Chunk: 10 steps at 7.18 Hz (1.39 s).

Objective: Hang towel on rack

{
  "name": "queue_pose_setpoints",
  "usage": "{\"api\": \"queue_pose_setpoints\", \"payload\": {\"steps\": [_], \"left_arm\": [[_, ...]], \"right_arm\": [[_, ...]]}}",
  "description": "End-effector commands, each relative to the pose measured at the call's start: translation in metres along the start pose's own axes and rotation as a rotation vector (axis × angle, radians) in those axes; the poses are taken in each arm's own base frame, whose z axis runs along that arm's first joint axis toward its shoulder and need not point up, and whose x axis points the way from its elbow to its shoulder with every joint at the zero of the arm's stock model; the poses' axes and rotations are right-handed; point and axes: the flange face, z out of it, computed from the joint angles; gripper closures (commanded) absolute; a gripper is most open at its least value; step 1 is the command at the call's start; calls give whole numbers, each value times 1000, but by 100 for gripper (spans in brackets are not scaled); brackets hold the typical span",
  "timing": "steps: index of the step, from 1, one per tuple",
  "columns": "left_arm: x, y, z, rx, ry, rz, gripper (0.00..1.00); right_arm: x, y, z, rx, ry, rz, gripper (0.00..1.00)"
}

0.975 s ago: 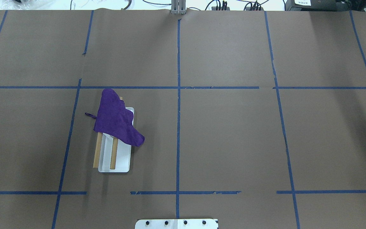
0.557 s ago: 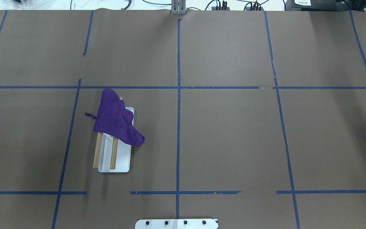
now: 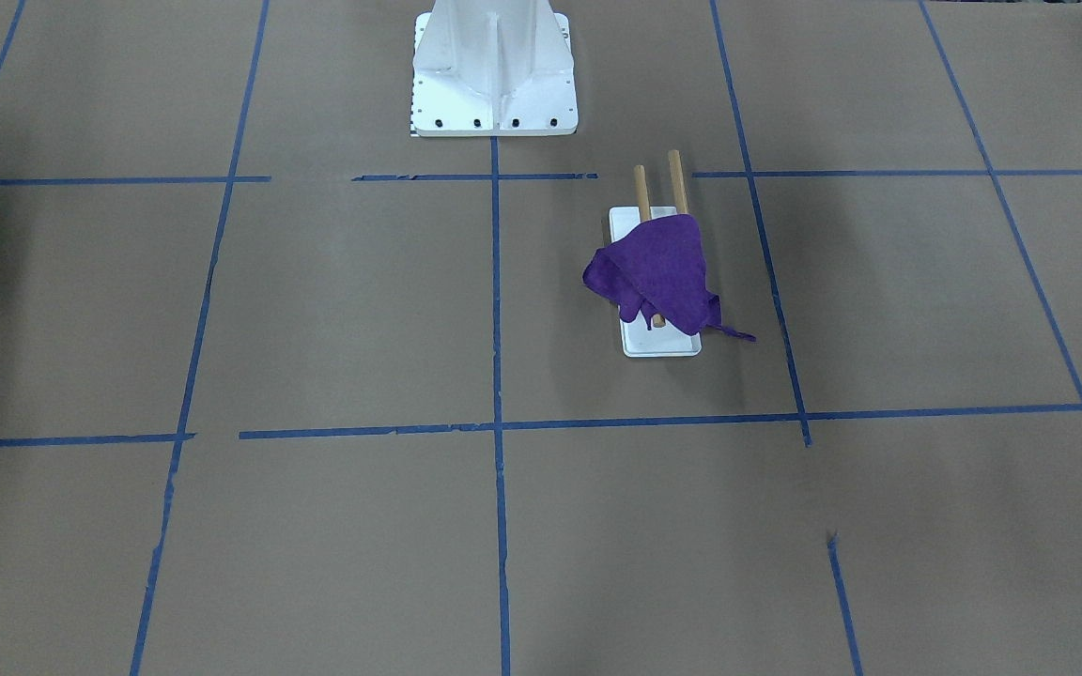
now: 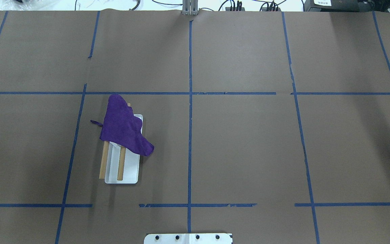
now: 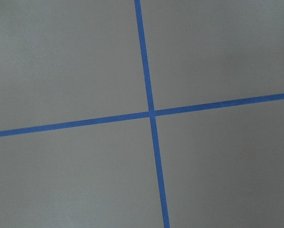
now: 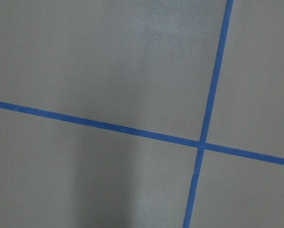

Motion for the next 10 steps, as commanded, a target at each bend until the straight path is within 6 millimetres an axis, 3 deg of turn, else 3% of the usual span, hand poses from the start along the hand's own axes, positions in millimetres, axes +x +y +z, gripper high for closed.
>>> {"api": "queue_pose_setpoints", "payload": {"steps": [1,2,4,10], "left_arm": [[9,-35,-13,29,-15,52,0],[-3,-7,5,49,-7,175,0],[-19,-8,24,45,-9,176,0],[-17,-13,24,58,-5,164,0]], "right_arm": [[-38,-10,8,-7,-7,61,0],[-48,-17,7,5,-14,47,0],[-55,-17,-3,23,-21,32,0],[-57,-12,-7,34,-16,29,0]]}}
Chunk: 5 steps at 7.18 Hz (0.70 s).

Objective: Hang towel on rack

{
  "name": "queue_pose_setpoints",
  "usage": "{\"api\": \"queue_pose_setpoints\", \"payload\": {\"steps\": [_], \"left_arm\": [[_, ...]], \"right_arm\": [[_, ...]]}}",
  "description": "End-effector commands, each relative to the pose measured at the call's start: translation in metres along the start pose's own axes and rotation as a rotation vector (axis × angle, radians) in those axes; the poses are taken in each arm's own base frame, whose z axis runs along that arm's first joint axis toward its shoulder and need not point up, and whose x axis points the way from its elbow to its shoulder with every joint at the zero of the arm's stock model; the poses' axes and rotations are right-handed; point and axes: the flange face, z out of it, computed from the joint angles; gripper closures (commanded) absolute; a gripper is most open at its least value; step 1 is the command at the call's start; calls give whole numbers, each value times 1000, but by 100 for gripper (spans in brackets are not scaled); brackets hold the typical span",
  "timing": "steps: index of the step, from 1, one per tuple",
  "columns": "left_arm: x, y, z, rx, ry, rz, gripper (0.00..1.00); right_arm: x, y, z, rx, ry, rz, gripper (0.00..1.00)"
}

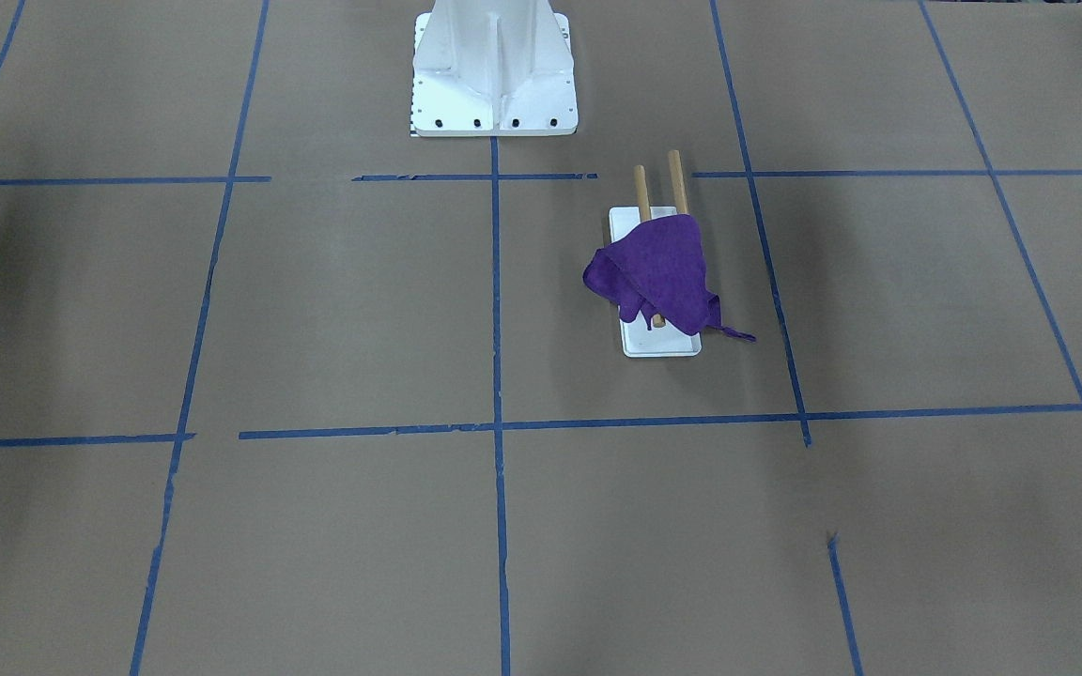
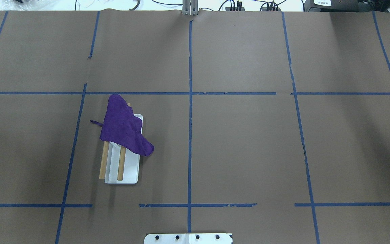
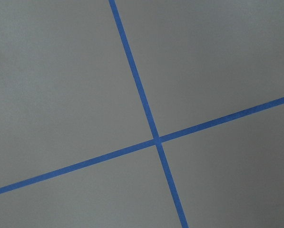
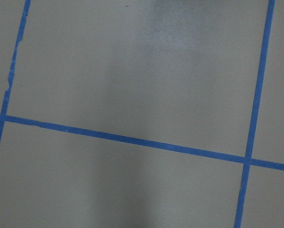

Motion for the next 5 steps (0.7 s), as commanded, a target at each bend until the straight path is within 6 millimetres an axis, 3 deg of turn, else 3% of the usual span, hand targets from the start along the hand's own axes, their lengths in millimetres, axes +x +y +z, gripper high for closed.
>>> {"api": "queue_pose_setpoints", "payload": {"steps": [1,5], "left_arm": [[1,2,-1,0,3,-1,0],[19,-4,-12,24,66,17,0]], "right_arm": [[3,1,4,-7,2,4,0],[-3,-5,11,4,-88,-32,0]]}}
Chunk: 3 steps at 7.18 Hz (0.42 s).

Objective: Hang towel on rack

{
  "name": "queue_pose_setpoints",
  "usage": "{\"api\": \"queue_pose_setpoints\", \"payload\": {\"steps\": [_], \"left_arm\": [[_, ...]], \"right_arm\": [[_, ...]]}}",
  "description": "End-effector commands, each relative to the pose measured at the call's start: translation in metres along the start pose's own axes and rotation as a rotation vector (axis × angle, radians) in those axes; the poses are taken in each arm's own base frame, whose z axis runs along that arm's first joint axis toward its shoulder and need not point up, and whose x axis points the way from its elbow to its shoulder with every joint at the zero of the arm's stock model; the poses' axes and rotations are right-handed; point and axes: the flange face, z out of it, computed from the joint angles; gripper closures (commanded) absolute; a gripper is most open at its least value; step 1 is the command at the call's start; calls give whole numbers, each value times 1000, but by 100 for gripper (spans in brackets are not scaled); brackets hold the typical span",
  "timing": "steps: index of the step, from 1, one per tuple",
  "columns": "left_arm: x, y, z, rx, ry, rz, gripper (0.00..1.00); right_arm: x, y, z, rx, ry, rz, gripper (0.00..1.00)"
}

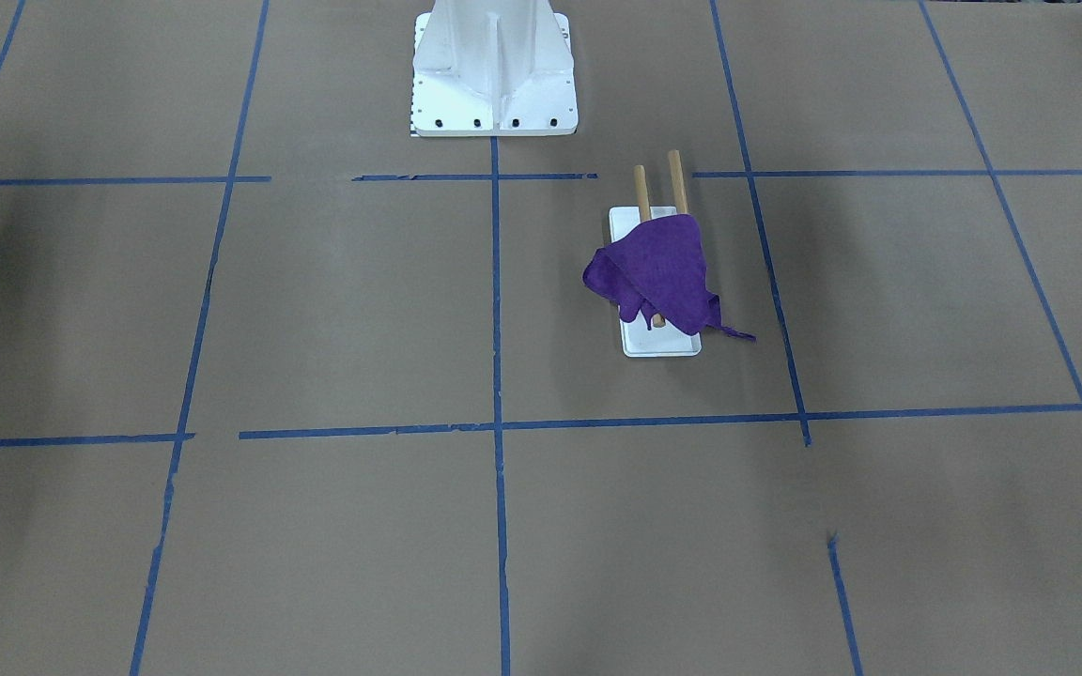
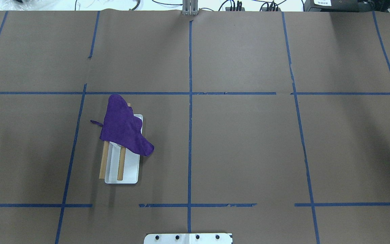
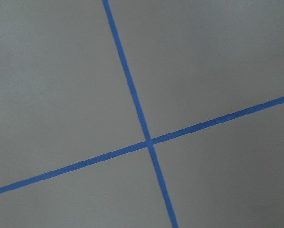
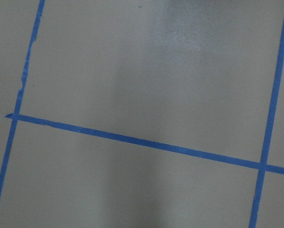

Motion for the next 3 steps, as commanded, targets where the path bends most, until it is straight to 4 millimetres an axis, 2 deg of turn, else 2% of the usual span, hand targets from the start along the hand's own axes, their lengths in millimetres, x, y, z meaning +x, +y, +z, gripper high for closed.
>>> {"api": "queue_pose_setpoints", "payload": {"steps": [1,3], "left_arm": [[5,-4,0,2,9,8,0],[7,-10,-2,8,8,17,0]], "right_arm": [[0,-13,8,2,-34,-14,0],[-3,-16,6,22,-41,-40,0]]}}
